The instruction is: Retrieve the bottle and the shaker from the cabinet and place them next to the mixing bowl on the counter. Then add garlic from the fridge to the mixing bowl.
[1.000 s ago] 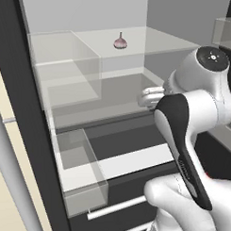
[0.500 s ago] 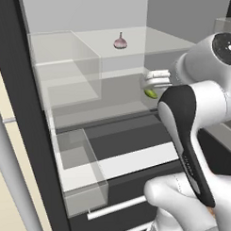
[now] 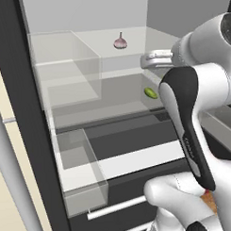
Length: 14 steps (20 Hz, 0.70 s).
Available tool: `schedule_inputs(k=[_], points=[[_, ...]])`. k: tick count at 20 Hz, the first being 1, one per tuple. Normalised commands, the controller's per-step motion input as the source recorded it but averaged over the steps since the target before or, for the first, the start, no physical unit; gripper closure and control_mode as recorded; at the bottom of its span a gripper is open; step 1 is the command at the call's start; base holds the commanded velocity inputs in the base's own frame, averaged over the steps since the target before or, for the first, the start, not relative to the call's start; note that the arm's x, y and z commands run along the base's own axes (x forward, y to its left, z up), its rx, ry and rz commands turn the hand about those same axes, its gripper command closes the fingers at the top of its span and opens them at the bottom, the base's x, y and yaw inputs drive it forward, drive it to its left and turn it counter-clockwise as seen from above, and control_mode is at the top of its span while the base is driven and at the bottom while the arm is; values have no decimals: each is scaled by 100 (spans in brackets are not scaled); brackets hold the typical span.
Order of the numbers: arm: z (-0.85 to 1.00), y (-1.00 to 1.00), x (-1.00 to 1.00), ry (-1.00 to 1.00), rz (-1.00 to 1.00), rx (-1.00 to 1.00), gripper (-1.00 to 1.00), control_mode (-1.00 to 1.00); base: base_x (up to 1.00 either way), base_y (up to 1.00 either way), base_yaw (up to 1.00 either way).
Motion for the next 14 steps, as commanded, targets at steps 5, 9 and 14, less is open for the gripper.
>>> schedule_inputs(k=[5, 9, 14], points=[[4, -2, 82, -2, 7, -1, -100, -100, 0, 0, 0], [1, -15, 99, 5, 3, -1, -100, -100, 0, 0, 0], [0, -3, 100, 10, 0, -6, -100, -100, 0, 0, 0]])
